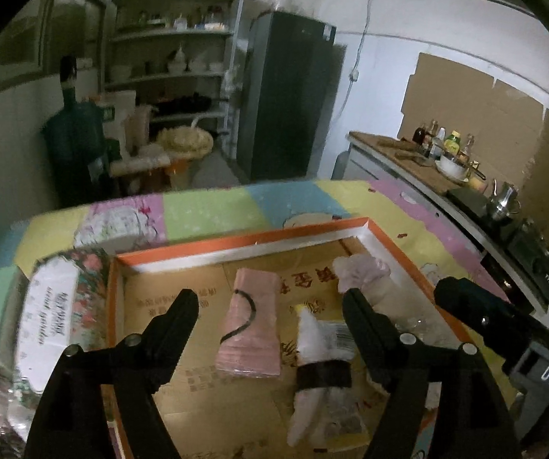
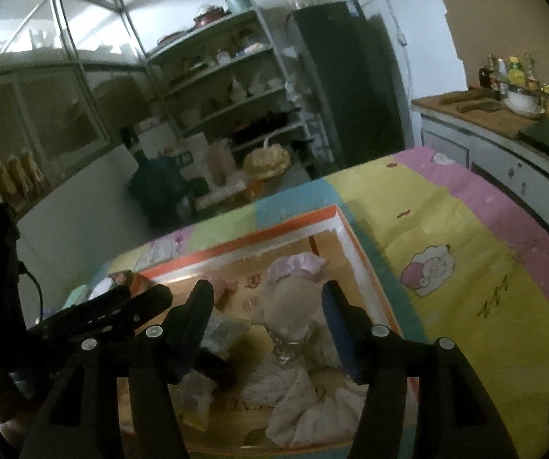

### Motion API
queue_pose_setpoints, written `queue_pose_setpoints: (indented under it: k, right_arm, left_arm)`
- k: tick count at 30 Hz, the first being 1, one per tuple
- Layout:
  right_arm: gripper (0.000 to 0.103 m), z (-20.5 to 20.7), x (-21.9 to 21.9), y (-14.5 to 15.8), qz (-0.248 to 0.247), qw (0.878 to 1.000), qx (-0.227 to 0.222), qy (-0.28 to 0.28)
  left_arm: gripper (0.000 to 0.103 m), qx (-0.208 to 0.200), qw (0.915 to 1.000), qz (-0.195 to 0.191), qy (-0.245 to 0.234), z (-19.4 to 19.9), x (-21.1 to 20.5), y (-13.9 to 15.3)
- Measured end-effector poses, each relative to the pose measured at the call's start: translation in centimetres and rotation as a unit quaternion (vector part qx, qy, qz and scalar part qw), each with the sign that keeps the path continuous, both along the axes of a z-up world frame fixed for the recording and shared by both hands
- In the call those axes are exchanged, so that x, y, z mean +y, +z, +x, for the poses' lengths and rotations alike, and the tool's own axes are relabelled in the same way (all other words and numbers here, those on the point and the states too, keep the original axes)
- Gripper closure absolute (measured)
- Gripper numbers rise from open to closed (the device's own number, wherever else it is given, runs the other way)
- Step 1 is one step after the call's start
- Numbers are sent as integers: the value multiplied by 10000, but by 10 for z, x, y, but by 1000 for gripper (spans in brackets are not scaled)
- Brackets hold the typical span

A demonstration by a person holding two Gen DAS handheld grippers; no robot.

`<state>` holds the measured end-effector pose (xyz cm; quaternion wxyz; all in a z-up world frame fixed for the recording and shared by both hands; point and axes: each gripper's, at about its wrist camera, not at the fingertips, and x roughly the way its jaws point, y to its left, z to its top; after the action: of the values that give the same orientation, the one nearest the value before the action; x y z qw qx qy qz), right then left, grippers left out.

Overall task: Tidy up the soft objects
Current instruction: 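Withdraw both open tools from the box back toward the bed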

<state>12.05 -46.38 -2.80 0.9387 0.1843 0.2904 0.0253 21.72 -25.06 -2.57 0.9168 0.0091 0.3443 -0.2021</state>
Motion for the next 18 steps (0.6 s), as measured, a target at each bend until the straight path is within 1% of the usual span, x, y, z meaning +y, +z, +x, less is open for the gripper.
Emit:
queue_pose_setpoints:
  k: [6, 8, 11, 15, 18]
  right_arm:
    - [41, -12, 7, 7, 33, 9998, -175, -30]
    - [41, -15, 12, 9, -15, 9998, -181, -4]
    - [41, -20, 14, 9, -16, 9998, -192, 38]
    - [41, -30, 16, 14, -37, 9997, -256, 28]
    - [41, -37, 21, 18, -91, 9994, -328, 20]
  left_arm:
    - [25, -554, 9979, 336, -5, -22, 0, 12]
    - [23, -660, 9972, 340, -54, -28, 3, 14]
    - [17, -720, 9969, 285, -159, -34, 6, 17]
    - [16, -610, 9974, 277, -272, -40, 12, 17]
    - [16, -649, 9967, 458, -166, -46, 16, 16]
